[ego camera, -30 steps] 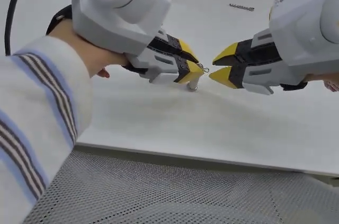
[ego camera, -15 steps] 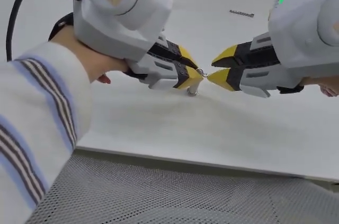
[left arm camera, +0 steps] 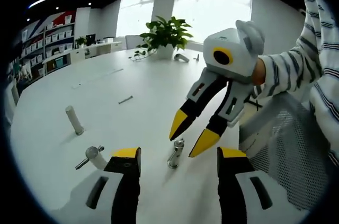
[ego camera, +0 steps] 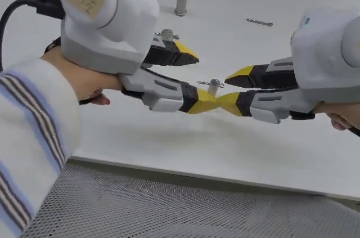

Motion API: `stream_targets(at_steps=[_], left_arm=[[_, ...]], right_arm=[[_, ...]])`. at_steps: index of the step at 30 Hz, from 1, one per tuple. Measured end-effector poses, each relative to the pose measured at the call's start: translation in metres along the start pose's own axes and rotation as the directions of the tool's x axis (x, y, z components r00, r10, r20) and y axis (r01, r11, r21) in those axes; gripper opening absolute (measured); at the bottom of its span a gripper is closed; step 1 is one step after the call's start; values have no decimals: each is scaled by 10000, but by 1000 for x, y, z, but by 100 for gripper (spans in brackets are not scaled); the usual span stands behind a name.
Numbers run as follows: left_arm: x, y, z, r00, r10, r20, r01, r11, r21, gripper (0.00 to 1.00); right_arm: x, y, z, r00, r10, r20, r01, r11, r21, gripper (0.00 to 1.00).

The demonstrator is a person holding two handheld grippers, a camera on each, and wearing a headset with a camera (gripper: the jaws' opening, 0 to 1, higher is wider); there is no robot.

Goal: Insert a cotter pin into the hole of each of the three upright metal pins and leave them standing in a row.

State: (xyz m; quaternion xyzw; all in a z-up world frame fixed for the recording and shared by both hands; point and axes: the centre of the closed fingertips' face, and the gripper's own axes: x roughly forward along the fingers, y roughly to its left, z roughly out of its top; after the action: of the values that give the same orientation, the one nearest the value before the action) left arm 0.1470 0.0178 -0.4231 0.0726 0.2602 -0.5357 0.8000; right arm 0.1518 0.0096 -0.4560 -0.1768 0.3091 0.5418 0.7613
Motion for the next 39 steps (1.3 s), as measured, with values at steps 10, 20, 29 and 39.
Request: stream_targets(at_steps=[10,20,29,39], left_arm=[[-16,8,-6,9922,1009,728,-964,9934,-625,98],[-30,15,-23,9878,1518,359,-1497,9871,-559,99],[-31,10,-31,9896,1431,111,-1423,9883,-540,99],[-30,9,-36,9900,1405,-132,-1409,9889,-466,99]], right_arm=[[12,4,-6,9988,170,461,-201,9975,684,20],[22,8,-2,9961,228,856,-290,9970,717,19],[26,3,0,9944,33,1055,-125,9961,871,10],[25,1,-3,9941,-2,1081,-75,9975,706,6]])
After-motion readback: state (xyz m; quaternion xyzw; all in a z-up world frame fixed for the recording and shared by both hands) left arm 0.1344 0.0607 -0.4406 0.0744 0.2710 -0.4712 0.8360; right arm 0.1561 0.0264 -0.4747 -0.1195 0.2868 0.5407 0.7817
